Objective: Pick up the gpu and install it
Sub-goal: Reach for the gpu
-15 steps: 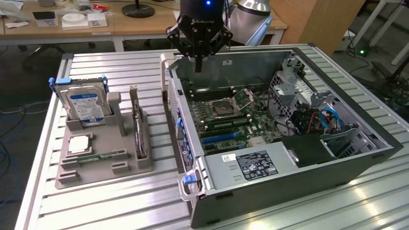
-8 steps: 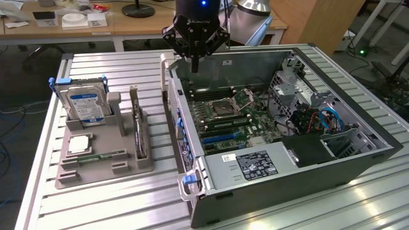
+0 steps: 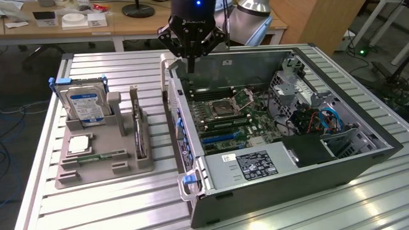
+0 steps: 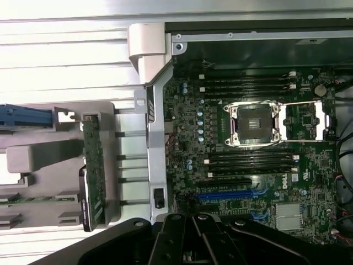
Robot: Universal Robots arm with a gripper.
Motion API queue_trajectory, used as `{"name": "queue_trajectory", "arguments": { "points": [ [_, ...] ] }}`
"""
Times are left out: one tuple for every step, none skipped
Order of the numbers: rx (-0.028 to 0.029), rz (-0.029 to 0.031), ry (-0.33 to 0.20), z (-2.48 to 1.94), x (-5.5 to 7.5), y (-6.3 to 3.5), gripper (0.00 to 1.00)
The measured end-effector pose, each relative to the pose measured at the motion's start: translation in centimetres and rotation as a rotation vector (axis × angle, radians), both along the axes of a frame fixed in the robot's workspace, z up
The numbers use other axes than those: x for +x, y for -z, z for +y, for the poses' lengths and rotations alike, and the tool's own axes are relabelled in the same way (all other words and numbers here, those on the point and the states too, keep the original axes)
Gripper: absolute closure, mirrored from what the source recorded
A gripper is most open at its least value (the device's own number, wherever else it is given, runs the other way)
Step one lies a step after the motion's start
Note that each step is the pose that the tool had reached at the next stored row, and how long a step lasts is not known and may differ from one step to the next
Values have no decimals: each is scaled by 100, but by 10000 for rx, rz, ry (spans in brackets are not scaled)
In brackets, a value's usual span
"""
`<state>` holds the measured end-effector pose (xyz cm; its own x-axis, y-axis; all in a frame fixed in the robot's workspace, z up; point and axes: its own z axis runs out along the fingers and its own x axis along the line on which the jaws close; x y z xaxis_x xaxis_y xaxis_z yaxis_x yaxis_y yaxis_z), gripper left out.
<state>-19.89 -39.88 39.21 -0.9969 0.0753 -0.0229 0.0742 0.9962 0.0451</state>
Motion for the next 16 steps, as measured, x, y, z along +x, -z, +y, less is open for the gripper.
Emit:
{"name": "queue_trajectory", "arguments": {
  "points": [
    [-1, 0, 0, 0, -10, 0, 89],
    [-1, 1, -1, 0, -19, 0, 89],
    [-1, 1, -1, 0, -28, 0, 89],
    [-1, 1, -1, 0, -38, 0, 89],
    [0, 2, -1, 0, -49, 1, 89],
    [0, 2, -1, 0, -62, 1, 89],
    [0, 1, -1, 0, -73, 1, 89],
    [0, 1, -1, 0, -83, 2, 89],
    [0, 1, 0, 0, -92, 2, 89],
    [1, 2, -1, 0, -100, 2, 89],
    [0, 2, -1, 0, -109, 2, 89],
    [-1, 3, 0, 0, -118, 2, 89],
    [-1, 3, 0, 0, -126, 2, 89],
    [0, 3, 0, 0, -135, 2, 89],
    [0, 3, 0, 0, -143, 3, 89],
    [0, 3, 0, 0, -153, 3, 89]
  ]
}}
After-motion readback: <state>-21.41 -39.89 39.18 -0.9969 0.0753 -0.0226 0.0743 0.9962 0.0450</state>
